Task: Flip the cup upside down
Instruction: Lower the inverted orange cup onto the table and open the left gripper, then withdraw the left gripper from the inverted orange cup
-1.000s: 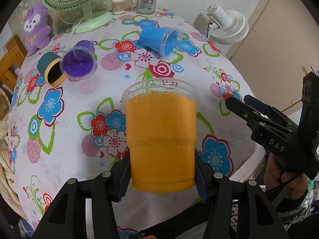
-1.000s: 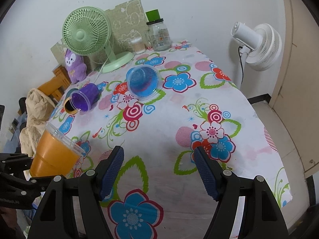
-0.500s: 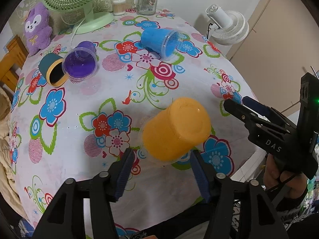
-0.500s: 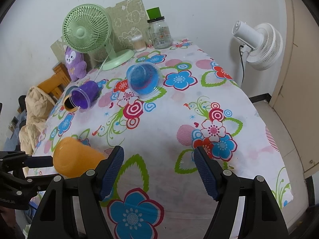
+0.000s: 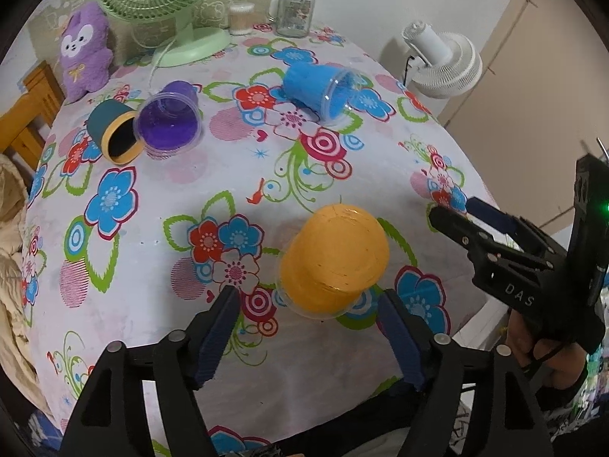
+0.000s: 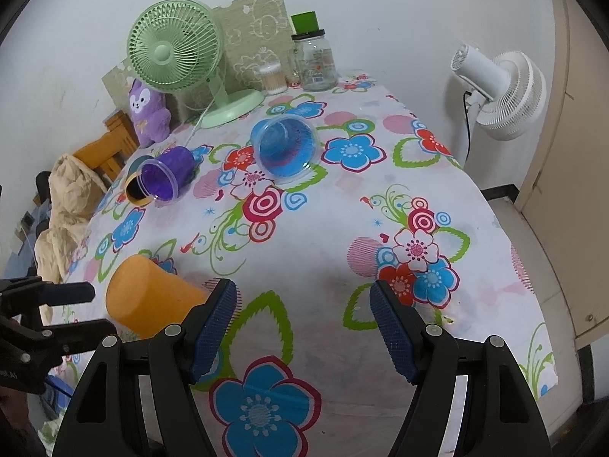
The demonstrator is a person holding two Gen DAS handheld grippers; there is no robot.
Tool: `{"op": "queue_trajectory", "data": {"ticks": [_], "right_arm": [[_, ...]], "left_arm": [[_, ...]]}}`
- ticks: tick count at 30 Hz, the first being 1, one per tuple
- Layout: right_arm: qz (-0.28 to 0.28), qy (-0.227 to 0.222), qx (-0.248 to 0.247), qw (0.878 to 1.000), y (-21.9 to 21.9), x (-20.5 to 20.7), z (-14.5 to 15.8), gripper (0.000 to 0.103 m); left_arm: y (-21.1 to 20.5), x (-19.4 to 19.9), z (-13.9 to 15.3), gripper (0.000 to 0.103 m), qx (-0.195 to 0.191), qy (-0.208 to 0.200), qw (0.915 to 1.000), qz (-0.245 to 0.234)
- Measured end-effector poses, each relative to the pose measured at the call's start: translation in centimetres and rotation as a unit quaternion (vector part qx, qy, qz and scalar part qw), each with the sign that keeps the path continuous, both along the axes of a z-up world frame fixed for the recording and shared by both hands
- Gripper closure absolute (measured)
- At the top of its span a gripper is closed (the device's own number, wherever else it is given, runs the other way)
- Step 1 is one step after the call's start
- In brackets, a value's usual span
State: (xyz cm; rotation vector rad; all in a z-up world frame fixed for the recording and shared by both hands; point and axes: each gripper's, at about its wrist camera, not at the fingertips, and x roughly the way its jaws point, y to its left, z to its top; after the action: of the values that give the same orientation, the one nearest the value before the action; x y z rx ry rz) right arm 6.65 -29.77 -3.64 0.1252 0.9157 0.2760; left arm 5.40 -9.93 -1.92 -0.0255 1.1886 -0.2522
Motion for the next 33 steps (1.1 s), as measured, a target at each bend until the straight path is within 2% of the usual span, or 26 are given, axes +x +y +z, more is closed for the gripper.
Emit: {"op": "queue_trajectory", "data": {"ticks": [6, 9, 17, 22, 33], "right_arm": [[0.008, -0.015, -0.009, 1.0, 0.9, -0.1, 1.2, 0.028], [0.014, -0.023, -0.014, 1.0, 1.5, -0.1, 1.9, 0.028], [0.033, -0.049, -0.028, 0.998, 3.4, -0.4, 3.9, 0.027], [0.037, -0.072, -0.035, 0.996, 4.2, -0.8, 5.3, 0.018], [0.051, -0.097, -0.048, 0.993, 5.9, -1.7, 7.2, 0.016]], "left_arm": [[1.4, -0.3, 0.8, 0.009, -0.016, -0.029, 0.9988, 0.035], [2.1, -0.6, 1.2, 0.006, -0.022, -0.045, 0.9976, 0.048], [3.0, -1.7, 2.2, 0.004, -0.021, -0.093, 0.9931, 0.068], [3.8, -2.5, 2.5, 0.003, -0.034, -0.113, 0.9892, 0.087], [5.4, -3.8, 3.5, 0.0, -0.037, -0.154, 0.9806, 0.115]]}}
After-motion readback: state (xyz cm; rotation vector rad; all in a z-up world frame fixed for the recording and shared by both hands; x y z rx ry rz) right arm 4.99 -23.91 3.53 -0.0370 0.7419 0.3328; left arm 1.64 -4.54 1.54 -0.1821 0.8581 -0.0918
